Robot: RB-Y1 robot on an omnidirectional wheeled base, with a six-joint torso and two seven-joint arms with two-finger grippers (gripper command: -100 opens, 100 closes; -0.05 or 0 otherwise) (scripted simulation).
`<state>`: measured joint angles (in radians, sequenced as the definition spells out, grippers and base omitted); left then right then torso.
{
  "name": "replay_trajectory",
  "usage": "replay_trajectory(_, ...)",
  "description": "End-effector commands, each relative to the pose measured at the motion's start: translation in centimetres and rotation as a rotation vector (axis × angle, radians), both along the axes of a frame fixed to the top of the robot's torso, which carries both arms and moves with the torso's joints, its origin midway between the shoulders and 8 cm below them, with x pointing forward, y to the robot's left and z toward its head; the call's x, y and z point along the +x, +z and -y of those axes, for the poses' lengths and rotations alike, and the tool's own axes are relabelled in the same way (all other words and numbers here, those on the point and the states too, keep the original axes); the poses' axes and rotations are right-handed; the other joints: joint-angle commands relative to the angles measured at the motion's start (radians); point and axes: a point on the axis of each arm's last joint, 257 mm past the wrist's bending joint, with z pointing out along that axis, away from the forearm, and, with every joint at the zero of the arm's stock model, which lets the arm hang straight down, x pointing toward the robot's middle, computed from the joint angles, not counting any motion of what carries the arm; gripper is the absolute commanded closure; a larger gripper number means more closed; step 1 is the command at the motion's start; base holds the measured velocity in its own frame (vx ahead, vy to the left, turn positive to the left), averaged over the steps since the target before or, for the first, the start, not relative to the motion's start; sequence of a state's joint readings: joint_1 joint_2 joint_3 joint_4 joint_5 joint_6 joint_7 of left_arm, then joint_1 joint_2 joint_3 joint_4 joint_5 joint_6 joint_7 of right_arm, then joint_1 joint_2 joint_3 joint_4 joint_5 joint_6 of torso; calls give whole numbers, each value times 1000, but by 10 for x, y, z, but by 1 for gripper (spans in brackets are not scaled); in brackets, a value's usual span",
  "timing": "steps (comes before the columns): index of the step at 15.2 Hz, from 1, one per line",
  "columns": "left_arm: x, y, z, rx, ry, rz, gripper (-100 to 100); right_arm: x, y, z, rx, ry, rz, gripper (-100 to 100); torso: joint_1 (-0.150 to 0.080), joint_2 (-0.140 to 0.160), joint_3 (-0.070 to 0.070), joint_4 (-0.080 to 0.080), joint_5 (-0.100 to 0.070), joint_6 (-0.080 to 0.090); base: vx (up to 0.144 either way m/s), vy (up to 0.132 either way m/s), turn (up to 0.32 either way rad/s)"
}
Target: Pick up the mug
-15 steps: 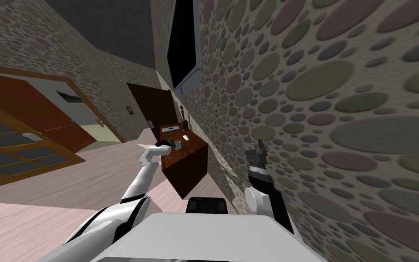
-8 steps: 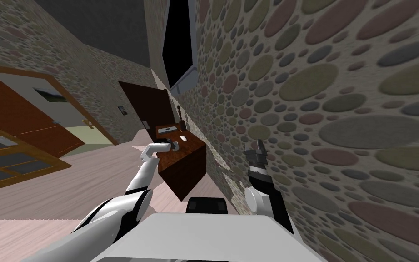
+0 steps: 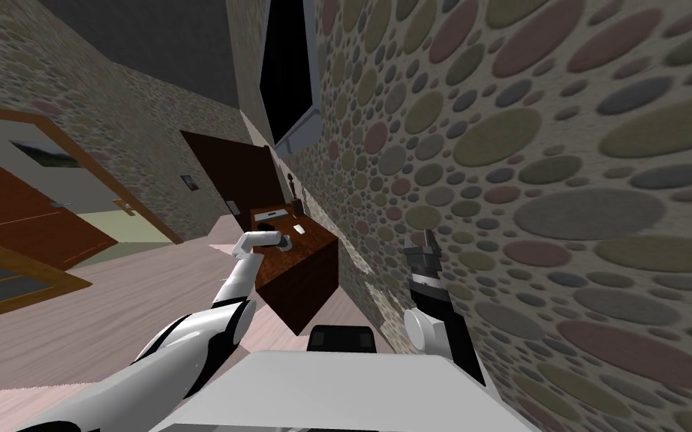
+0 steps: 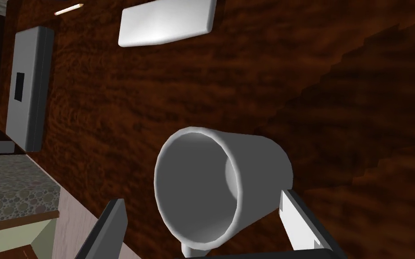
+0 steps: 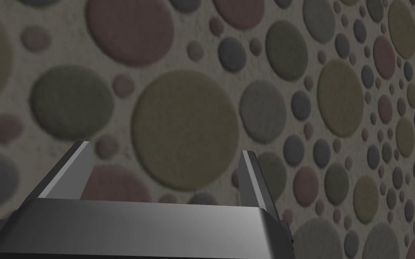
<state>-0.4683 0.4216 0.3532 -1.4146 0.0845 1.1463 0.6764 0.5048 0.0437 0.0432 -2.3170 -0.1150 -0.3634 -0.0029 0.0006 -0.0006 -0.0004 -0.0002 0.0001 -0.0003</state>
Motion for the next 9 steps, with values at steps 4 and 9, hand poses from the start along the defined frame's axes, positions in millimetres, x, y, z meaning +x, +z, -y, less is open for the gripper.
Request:
replay_trajectory(4,-11,-11,-3,-70,57,-82,-100,0,0,0,0,0,0,0,0,0,0,0,0,0,11,9,-62)
replay_trajectory(9,-18,-14,-7,-161,137,-144,-100,0,0,0,0,0,0,0,0,0,0,0,0,0,13,14,-71)
